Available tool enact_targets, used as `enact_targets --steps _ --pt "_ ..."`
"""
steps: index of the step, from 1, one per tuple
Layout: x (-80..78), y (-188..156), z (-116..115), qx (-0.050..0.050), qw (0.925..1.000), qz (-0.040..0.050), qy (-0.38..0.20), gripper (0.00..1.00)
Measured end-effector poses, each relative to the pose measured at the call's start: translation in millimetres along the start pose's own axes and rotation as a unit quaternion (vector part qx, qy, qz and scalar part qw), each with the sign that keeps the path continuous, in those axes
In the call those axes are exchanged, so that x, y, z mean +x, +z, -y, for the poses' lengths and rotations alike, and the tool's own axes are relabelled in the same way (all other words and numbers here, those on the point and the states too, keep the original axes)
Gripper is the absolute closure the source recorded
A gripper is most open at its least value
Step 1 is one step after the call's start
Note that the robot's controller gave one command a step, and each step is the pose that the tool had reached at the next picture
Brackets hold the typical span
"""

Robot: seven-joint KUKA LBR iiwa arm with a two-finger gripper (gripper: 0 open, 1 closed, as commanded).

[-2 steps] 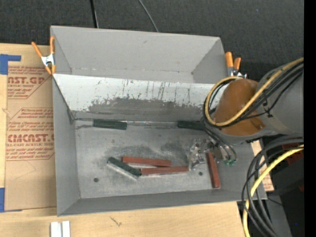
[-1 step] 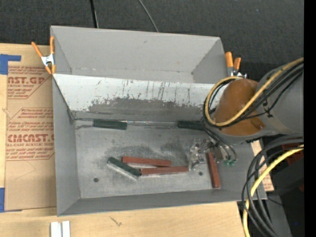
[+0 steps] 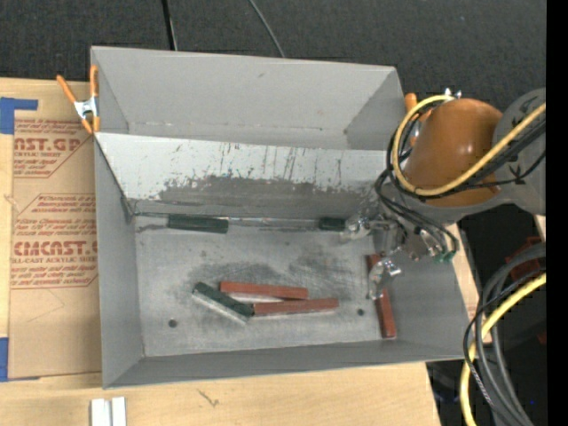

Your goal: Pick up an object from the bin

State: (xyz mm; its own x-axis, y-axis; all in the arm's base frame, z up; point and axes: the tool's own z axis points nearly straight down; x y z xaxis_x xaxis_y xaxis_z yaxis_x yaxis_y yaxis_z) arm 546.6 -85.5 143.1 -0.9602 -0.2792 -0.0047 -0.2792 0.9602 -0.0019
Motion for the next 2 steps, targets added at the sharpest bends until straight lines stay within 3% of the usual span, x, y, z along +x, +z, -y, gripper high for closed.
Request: enact_targets --steps 1,2 --pt "0.7 1.1 -0.5 -0.001 1.0 -0.0012 0.0 0.0" --pt "14.1 67.8 -55.7 -0.001 0.9988 -0.0018 -0.048 1.0"
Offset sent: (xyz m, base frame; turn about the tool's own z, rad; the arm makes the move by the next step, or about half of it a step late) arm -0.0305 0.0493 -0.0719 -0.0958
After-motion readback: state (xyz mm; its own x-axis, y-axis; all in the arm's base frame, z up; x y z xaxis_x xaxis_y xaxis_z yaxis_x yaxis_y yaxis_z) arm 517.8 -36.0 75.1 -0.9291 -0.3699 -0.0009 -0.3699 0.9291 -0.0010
